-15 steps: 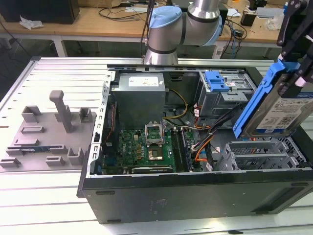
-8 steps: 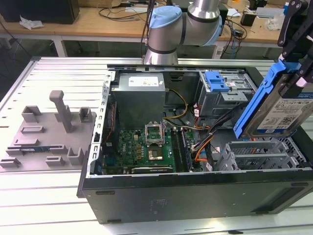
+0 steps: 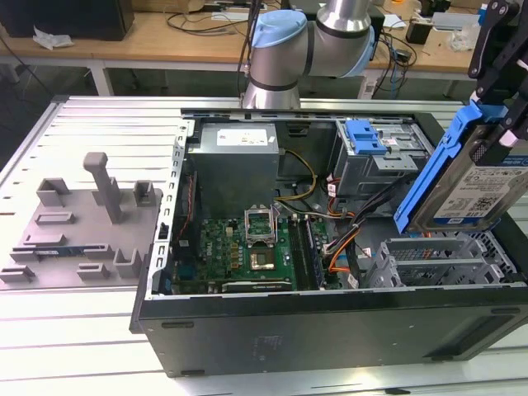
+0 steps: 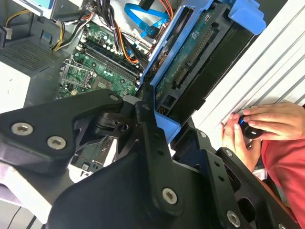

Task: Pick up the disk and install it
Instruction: 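Insert the disk into the insertion slot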

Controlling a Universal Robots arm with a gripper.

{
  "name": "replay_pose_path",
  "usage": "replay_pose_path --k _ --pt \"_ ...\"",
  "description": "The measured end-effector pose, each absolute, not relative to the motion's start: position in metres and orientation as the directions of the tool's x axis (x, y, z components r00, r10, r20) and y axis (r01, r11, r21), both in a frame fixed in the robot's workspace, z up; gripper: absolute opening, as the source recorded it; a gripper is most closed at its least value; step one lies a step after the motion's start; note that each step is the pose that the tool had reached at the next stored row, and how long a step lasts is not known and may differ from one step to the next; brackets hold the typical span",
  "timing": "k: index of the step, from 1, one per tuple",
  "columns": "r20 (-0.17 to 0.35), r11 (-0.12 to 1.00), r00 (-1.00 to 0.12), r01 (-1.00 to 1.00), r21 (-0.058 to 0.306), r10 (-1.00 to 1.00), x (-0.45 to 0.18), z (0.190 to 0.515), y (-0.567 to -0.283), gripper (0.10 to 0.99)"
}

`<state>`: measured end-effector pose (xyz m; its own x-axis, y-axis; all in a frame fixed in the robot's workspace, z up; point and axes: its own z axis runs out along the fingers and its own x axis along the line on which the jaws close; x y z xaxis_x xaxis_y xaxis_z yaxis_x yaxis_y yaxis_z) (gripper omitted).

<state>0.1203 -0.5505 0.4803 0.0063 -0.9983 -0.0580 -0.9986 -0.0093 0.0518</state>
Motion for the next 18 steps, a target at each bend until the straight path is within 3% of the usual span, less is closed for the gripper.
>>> replay_pose_path --k 18 --pt "-0.05 -0.003 0.001 -0.999 0.042 -0.999 0.119 0.468 -0.55 0.365"
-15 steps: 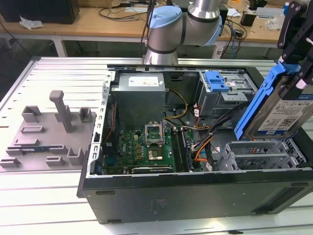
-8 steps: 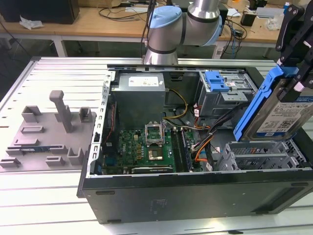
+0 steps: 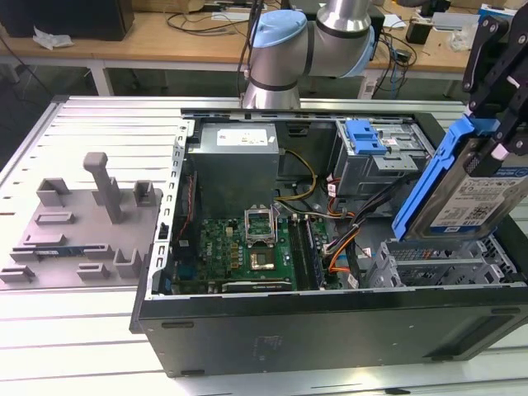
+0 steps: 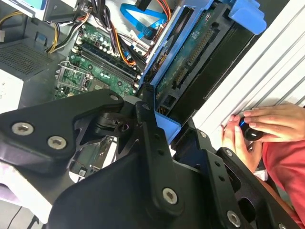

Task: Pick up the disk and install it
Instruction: 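Insert the disk into the insertion slot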

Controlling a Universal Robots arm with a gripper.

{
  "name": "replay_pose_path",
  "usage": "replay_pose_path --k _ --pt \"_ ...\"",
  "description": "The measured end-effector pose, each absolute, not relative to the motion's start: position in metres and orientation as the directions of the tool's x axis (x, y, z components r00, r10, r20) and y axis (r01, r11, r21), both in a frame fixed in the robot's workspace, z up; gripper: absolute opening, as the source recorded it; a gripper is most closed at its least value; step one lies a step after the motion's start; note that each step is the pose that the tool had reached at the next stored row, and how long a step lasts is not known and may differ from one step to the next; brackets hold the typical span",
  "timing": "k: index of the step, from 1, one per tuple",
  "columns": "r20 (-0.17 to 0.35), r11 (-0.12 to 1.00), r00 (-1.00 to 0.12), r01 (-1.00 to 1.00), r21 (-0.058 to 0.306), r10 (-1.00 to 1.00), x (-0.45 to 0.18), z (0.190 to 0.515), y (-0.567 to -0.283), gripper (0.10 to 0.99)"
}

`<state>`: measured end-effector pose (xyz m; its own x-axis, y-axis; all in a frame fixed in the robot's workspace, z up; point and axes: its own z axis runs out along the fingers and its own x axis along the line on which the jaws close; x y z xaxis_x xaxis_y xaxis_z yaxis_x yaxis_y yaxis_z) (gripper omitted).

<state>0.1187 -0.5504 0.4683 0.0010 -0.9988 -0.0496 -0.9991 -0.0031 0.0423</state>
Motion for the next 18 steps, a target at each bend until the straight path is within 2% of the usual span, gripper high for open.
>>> replay_pose_path --k 18 --pt "-0.05 0.001 -0.003 -0.999 0.042 -0.999 0.119 0.457 -0.555 0.365"
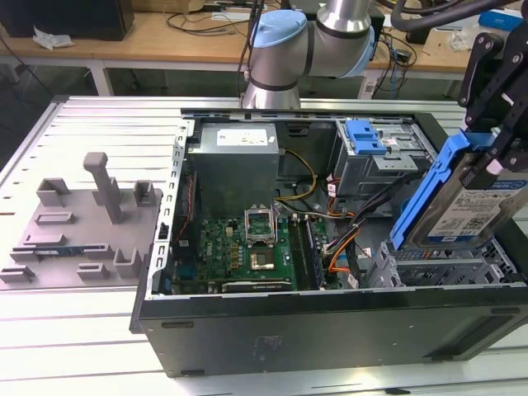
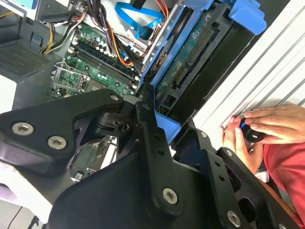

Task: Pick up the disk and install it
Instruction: 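Insert the disk into the insertion slot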

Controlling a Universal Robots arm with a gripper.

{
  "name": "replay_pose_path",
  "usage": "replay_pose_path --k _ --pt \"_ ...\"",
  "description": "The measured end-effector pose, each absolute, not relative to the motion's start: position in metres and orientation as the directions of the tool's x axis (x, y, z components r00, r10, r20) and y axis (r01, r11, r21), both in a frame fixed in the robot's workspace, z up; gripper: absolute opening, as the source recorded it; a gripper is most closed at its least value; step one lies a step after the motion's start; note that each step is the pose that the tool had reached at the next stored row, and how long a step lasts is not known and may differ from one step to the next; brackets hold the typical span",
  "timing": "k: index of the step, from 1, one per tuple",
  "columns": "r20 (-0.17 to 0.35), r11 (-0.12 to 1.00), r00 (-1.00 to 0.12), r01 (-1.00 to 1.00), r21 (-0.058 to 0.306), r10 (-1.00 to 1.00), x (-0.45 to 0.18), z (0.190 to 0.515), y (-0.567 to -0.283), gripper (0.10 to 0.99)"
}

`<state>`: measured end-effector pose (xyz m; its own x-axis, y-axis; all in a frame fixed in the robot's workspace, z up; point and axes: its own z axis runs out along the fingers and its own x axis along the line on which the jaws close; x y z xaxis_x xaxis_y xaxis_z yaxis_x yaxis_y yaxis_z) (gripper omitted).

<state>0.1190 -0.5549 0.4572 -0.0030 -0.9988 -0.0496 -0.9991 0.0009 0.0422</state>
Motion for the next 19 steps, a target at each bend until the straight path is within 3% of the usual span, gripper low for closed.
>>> replay_pose_path --k 19 --pt "-0.05 0.001 -0.003 -0.999 0.042 -0.999 0.12 0.434 -0.555 0.365"
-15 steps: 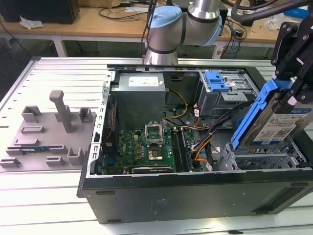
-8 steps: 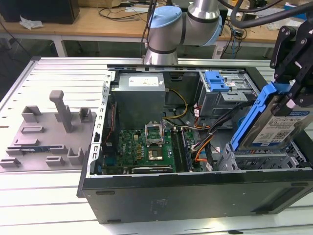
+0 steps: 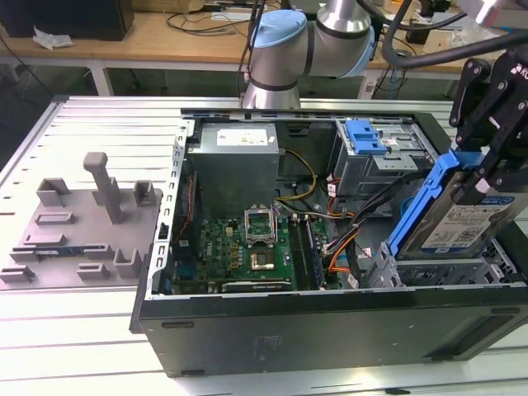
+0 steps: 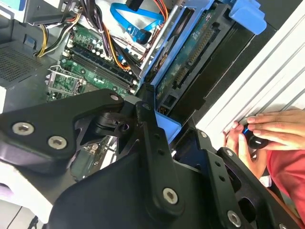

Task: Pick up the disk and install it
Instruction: 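Insert the disk into the insertion slot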

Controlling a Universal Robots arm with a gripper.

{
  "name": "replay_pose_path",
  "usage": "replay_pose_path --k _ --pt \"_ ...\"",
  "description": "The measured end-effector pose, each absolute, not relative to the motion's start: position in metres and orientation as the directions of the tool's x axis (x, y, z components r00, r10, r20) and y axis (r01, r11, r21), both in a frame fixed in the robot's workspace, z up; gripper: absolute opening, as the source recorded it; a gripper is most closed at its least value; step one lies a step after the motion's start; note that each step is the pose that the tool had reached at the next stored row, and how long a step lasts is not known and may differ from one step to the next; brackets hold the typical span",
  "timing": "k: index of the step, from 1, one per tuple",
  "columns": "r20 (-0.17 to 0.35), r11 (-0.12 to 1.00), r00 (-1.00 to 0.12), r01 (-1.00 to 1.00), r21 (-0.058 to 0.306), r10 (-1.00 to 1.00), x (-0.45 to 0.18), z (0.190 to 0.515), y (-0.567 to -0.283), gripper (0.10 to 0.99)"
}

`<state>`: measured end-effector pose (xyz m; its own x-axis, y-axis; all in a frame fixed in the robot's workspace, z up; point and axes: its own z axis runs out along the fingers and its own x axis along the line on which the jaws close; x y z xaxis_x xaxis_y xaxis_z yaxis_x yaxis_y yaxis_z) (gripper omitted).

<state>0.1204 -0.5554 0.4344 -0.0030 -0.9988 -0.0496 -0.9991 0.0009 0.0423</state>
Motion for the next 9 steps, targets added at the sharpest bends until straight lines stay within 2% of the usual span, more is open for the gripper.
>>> replay_pose_path --k 9 --pt "-0.05 0.001 -0.003 -0.999 0.042 -0.999 0.12 0.416 -0.556 0.365"
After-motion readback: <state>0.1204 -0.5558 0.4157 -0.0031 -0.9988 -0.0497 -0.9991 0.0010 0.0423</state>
